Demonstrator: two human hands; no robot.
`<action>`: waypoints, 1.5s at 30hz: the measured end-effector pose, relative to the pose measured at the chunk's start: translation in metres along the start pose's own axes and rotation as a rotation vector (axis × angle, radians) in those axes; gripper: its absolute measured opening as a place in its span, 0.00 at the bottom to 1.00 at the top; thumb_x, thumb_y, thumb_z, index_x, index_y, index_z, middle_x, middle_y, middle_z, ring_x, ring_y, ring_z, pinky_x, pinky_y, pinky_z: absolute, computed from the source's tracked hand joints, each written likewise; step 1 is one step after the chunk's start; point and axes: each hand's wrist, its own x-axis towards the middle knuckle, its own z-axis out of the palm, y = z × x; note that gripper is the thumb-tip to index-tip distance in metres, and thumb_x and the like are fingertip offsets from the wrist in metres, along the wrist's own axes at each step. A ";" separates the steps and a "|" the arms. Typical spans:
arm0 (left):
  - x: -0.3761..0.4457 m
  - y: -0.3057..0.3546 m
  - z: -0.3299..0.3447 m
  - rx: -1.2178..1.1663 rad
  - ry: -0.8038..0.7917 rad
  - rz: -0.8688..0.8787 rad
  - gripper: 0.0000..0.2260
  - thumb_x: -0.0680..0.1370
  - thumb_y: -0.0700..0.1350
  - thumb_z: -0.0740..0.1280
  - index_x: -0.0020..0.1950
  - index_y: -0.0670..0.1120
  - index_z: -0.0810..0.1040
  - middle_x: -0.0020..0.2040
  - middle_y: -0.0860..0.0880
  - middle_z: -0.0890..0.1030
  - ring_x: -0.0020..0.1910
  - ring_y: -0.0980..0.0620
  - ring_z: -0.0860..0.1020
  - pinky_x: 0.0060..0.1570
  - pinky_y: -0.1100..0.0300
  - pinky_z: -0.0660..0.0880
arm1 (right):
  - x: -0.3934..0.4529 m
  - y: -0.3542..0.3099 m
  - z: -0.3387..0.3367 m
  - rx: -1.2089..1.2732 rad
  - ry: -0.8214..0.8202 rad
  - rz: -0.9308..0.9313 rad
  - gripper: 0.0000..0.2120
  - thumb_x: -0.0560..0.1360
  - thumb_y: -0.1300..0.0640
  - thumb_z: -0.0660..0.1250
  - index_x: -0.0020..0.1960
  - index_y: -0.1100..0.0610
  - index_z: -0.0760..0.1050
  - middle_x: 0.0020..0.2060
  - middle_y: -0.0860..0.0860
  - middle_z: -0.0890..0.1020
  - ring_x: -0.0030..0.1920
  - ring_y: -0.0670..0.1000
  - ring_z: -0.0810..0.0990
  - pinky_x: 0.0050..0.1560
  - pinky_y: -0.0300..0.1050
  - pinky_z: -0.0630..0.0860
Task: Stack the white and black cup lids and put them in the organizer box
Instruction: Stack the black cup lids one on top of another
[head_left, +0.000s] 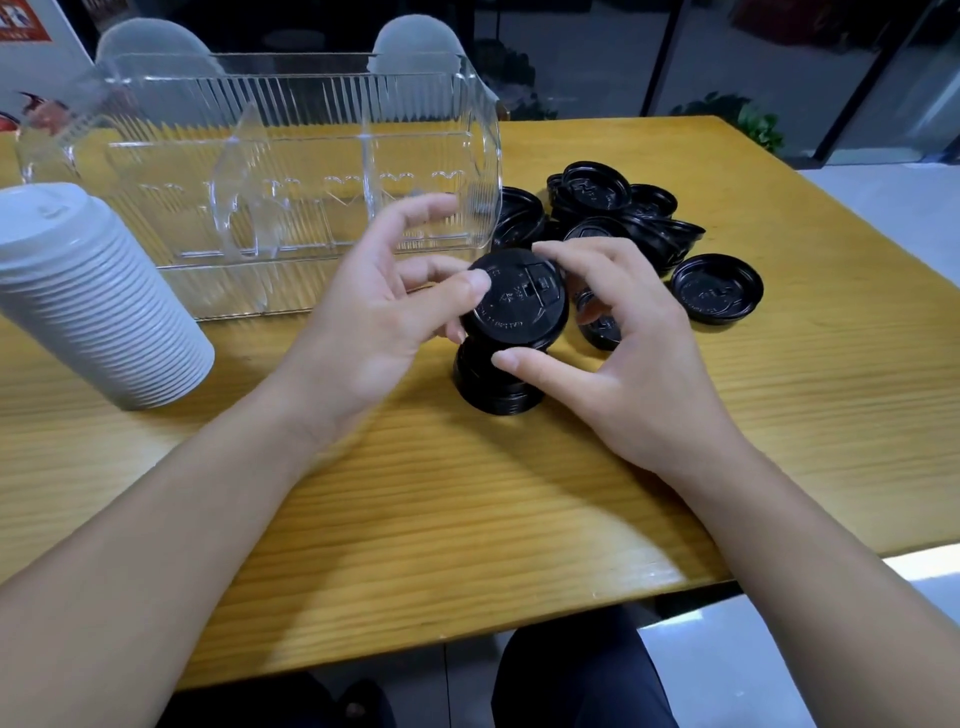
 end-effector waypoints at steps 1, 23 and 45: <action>0.001 -0.001 -0.001 0.016 0.013 0.000 0.22 0.86 0.36 0.73 0.79 0.45 0.75 0.49 0.45 0.88 0.42 0.50 0.80 0.49 0.56 0.80 | 0.000 0.001 0.000 -0.002 0.006 -0.004 0.36 0.75 0.45 0.85 0.78 0.54 0.77 0.71 0.48 0.79 0.72 0.50 0.78 0.69 0.47 0.78; 0.000 -0.011 -0.014 0.781 -0.142 0.047 0.11 0.84 0.59 0.75 0.66 0.59 0.88 0.49 0.77 0.82 0.47 0.70 0.81 0.47 0.70 0.72 | -0.002 0.005 -0.003 -0.098 -0.143 0.104 0.31 0.70 0.36 0.84 0.70 0.45 0.85 0.62 0.37 0.87 0.66 0.37 0.82 0.71 0.39 0.74; -0.004 -0.014 -0.010 0.849 -0.291 -0.055 0.53 0.69 0.65 0.86 0.89 0.69 0.62 0.73 0.66 0.78 0.59 0.75 0.74 0.55 0.67 0.70 | -0.003 0.025 0.002 -0.152 -0.188 0.149 0.28 0.72 0.25 0.74 0.70 0.33 0.81 0.57 0.41 0.82 0.65 0.53 0.79 0.71 0.52 0.74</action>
